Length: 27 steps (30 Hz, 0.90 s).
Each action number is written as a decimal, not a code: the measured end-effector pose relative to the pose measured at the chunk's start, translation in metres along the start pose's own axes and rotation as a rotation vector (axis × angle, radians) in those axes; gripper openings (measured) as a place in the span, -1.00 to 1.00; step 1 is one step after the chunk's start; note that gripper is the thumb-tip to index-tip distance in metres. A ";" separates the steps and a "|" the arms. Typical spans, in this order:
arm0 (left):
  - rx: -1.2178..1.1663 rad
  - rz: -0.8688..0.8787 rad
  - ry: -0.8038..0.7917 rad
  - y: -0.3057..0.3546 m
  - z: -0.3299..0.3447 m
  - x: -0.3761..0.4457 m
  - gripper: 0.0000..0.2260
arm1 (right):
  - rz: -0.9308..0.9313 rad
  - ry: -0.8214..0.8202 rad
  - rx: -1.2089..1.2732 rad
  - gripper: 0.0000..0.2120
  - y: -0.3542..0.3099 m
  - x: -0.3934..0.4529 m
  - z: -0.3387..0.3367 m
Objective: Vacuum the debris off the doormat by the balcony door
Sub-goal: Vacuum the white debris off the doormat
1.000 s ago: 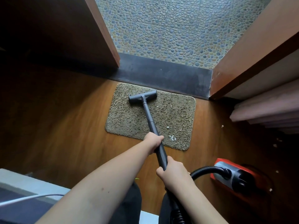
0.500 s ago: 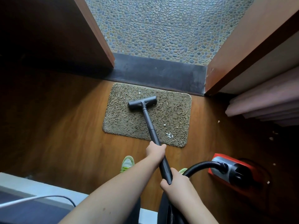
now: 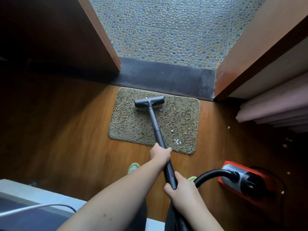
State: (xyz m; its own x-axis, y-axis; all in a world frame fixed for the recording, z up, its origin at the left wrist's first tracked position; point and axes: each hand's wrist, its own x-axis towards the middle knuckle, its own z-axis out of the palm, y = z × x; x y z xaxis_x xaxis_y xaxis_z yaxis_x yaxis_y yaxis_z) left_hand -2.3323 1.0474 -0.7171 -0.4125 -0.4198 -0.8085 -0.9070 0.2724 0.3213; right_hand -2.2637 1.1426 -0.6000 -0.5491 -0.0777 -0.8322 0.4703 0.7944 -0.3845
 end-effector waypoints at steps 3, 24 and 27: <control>0.012 0.012 0.011 0.009 -0.011 0.011 -0.66 | 0.008 0.006 -0.028 -0.82 -0.013 0.011 0.001; 0.019 -0.023 -0.021 0.032 -0.037 0.050 -0.58 | 0.086 -0.112 0.039 -0.61 -0.061 0.053 0.000; 0.005 -0.025 -0.031 0.031 -0.038 0.052 -0.59 | 0.099 -0.133 0.048 -0.59 -0.064 0.054 0.001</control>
State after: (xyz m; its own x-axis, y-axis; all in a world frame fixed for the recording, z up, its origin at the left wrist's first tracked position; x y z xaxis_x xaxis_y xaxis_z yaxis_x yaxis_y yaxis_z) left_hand -2.3848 1.0007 -0.7305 -0.3872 -0.3994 -0.8310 -0.9163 0.2666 0.2988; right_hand -2.3225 1.0871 -0.6215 -0.4038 -0.0819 -0.9112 0.5515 0.7729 -0.3138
